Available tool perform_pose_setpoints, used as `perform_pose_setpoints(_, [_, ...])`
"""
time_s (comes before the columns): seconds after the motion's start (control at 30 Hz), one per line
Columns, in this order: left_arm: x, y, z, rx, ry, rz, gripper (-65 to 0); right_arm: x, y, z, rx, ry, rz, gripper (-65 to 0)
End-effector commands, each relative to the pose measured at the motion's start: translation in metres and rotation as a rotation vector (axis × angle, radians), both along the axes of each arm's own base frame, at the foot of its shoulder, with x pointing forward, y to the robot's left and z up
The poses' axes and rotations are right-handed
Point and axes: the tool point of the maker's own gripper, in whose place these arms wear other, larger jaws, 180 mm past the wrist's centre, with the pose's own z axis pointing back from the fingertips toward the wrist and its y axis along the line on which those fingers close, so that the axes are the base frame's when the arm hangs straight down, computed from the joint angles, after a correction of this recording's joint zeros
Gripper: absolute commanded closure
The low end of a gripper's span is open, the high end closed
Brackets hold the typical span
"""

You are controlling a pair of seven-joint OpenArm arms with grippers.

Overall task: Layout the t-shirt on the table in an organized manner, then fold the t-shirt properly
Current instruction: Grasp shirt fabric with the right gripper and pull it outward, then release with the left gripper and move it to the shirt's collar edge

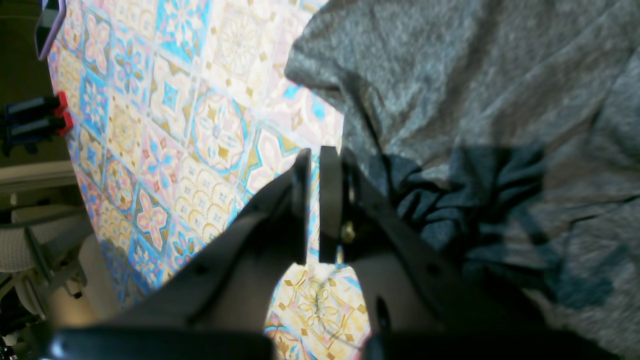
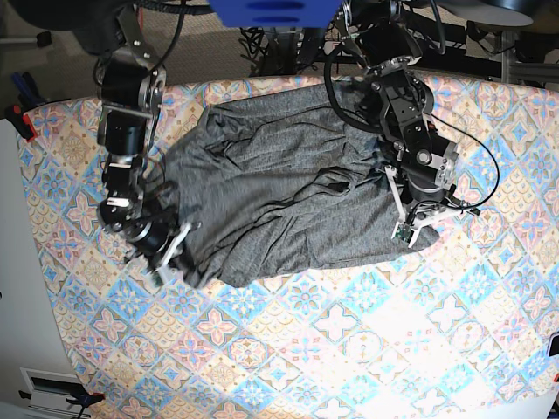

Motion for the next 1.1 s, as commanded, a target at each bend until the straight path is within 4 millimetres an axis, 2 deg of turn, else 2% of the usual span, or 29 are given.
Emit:
perform_pose_setpoints(0.0, [0.005,-0.001,0.008,-0.002,-0.036,-0.001,-3.4,0.004,-0.020,0.004,0.009,-0.011,-0.055,0.0])
perform_pose_setpoints(0.1, [0.002,-0.001,0.006,-0.002,-0.027,-0.001,-3.4,0.000,-0.055,0.000,0.034,0.010,-0.146,0.0])
perform_pose_setpoints(0.23, [0.002,-0.001,0.005,-0.002,-0.025,-0.001,-3.4,0.027,-0.092,0.029,0.032,-0.057,-0.290,0.0])
perform_pose_setpoints(0.43, [0.002,-0.001,0.005,-0.002,-0.025,-0.001,-3.4,0.029,-0.149,0.045,-0.007,-0.115,-0.491,0.0])
perform_pose_setpoints(0.63, [0.001,-0.001,0.005,-0.002,-0.024,-0.003,-3.4,0.028,-0.154,0.046,-0.013,-0.137,-0.511,0.0])
perform_pose_setpoints(0.67, [0.000,-0.001,0.004,-0.002,-0.021,-0.003,-3.4,0.028,-0.154,0.046,-0.013,-0.137,-0.511,-2.4])
perform_pose_setpoints(0.83, [-0.002,-0.003,0.001,-0.002,-0.011,-0.009,-3.4,0.010,-0.154,0.025,-0.026,-0.096,-0.511,-30.0])
perform_pose_setpoints(0.9, [-0.002,-0.003,0.001,-0.002,-0.011,-0.009,-3.4,0.006,-0.155,0.022,-0.029,-0.090,-0.512,-39.8])
perform_pose_setpoints(1.0, [-0.003,-0.004,0.001,-0.002,-0.010,-0.010,-3.4,0.006,-0.157,0.023,-0.020,-0.095,-0.524,-49.1])
perform_pose_setpoints(1.07, [-0.007,-0.005,-0.003,-0.002,0.003,-0.013,-3.4,0.005,-0.168,0.030,-0.008,-0.118,-0.560,-53.1])
